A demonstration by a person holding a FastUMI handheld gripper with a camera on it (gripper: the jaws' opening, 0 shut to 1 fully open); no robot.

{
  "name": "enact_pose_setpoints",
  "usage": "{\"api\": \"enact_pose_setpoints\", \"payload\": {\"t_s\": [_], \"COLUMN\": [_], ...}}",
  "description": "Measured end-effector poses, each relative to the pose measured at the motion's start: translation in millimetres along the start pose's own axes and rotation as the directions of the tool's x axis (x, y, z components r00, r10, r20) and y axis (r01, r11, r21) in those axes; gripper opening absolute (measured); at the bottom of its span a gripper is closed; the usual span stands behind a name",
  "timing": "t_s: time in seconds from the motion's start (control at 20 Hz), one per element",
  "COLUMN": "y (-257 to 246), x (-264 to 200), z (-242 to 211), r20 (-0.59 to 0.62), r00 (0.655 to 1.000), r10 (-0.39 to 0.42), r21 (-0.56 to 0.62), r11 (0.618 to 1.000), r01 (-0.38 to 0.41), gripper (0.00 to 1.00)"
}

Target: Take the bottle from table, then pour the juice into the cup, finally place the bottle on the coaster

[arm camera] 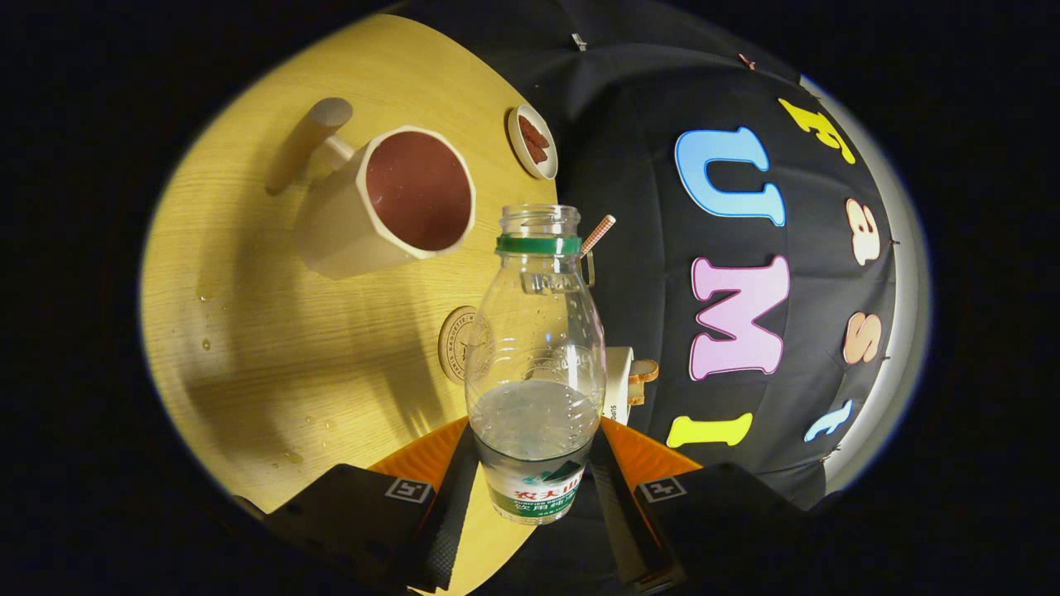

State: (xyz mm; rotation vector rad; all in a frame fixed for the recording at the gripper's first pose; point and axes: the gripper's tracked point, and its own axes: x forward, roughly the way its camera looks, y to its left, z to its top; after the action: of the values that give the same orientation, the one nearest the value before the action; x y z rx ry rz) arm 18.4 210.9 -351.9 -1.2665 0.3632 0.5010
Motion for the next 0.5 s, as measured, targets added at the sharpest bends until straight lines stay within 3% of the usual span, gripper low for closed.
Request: {"api": "enact_pose_setpoints", "payload": {"t_s": [0.5], "y": [-8.9], "x": [-4.8], "z": [5.8], "r20": [-0.002], "r00": [1.000], "r10": [-0.018], "r21": [-0.130], "r11": [0.991], "r01": [0.017], "gripper": [0.75]}}
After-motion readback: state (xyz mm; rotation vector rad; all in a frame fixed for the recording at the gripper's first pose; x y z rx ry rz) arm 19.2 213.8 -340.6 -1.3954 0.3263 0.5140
